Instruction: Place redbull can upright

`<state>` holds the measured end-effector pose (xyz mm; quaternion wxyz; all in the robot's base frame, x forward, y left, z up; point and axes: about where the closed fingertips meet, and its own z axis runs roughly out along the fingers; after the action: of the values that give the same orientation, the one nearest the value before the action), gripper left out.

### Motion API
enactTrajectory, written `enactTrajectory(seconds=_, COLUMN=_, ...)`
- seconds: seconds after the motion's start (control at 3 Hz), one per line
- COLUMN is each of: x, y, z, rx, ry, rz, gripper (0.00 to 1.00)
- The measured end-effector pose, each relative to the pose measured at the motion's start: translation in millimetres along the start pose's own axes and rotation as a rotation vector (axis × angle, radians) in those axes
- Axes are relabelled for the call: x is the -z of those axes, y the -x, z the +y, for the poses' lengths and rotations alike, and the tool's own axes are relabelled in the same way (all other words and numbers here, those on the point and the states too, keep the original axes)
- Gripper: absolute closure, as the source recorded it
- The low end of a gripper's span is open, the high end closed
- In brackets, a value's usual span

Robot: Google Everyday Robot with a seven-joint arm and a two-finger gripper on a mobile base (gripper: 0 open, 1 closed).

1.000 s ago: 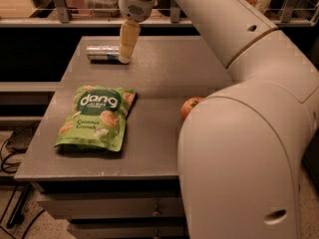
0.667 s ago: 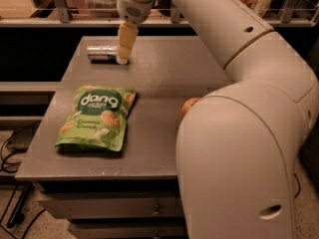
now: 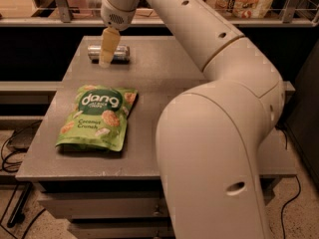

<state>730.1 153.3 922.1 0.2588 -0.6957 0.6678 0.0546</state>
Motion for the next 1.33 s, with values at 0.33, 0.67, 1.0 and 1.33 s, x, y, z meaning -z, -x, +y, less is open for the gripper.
enactTrajectory(seconds=0.33, x=-20, y=18, z=-4, rx=0.011, ry=0.016, rz=-0.040, gripper=0.00)
enactTrajectory(seconds=0.67, x=-41, y=28, z=-8, rx=0.010, ry=0.035, rz=-0.061, gripper=0.00)
enactTrajectory(seconds=1.0, x=-59, y=29, z=-11, rx=-0.006, ry=0.056, rz=-0.068, gripper=0.00)
enactTrajectory(seconds=1.33, x=-72, y=26, z=-14, rx=-0.024, ry=0.070, rz=-0.061, gripper=0.00)
